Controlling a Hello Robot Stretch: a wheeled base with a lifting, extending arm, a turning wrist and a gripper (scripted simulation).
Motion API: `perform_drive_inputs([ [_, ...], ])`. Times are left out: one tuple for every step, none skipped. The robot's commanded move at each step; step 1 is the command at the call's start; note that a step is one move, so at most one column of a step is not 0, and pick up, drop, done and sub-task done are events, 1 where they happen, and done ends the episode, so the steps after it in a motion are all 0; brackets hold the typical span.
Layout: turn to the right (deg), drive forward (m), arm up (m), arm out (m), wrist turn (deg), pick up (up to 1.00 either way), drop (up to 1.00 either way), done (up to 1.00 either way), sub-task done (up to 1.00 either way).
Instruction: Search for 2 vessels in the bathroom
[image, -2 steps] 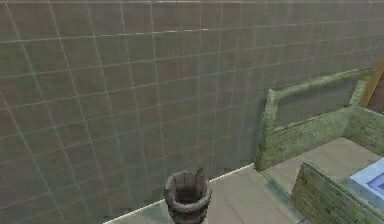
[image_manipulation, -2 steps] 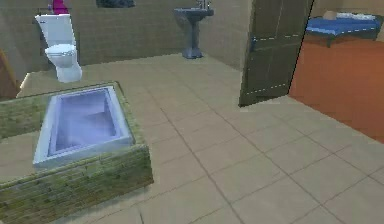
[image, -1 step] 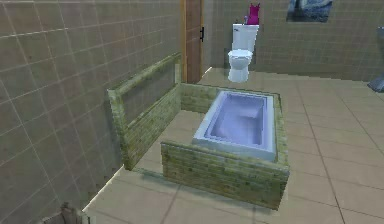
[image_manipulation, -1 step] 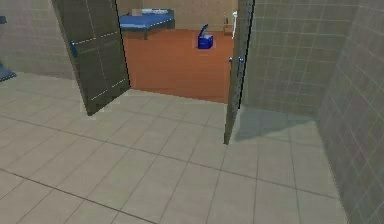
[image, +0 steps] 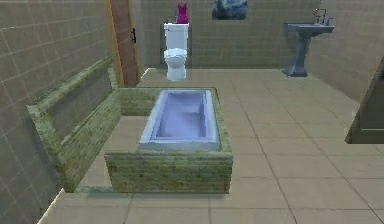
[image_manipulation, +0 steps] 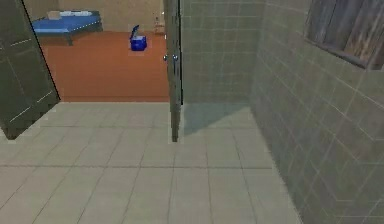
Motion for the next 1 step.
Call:
perform_drive_inputs([
  [0.0,0.30,0.00,0.00,0.0,0.00,0.00,0.00,0.00],
])
